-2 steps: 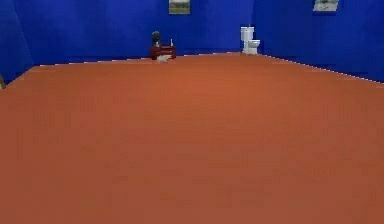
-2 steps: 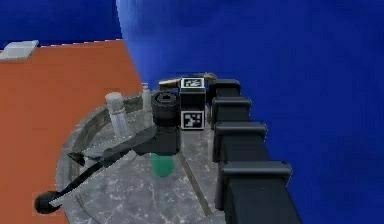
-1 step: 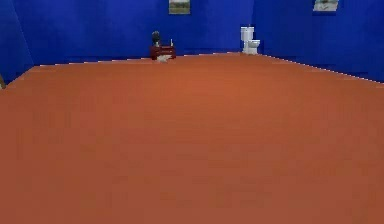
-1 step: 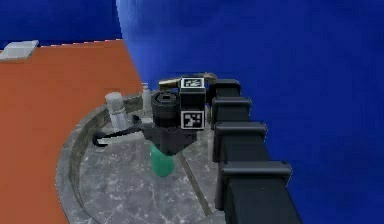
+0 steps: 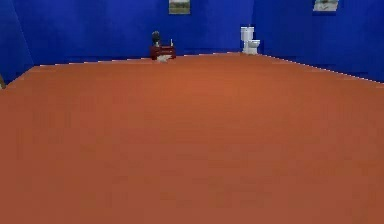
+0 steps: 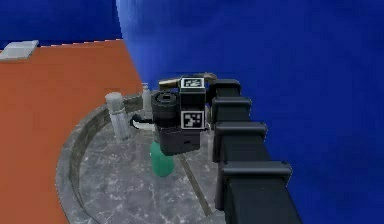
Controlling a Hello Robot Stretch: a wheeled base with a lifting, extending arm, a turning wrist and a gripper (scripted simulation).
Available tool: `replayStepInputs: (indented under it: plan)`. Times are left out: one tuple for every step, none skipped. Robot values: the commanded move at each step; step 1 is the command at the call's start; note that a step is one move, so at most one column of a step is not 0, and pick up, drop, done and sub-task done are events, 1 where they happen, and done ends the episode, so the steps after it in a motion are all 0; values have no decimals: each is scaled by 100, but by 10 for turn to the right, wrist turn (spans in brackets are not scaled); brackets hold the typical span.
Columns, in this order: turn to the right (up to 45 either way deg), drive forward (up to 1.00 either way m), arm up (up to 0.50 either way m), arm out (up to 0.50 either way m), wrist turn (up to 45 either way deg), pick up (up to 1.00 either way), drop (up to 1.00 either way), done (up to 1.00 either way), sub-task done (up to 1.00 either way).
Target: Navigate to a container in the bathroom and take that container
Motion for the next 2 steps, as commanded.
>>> replayStepInputs:
  plan:
    - [0, 0, 0, 0, 0, 100, 0, 0, 0]
    - [0, 0, 0, 0, 0, 0, 0, 100, 0]
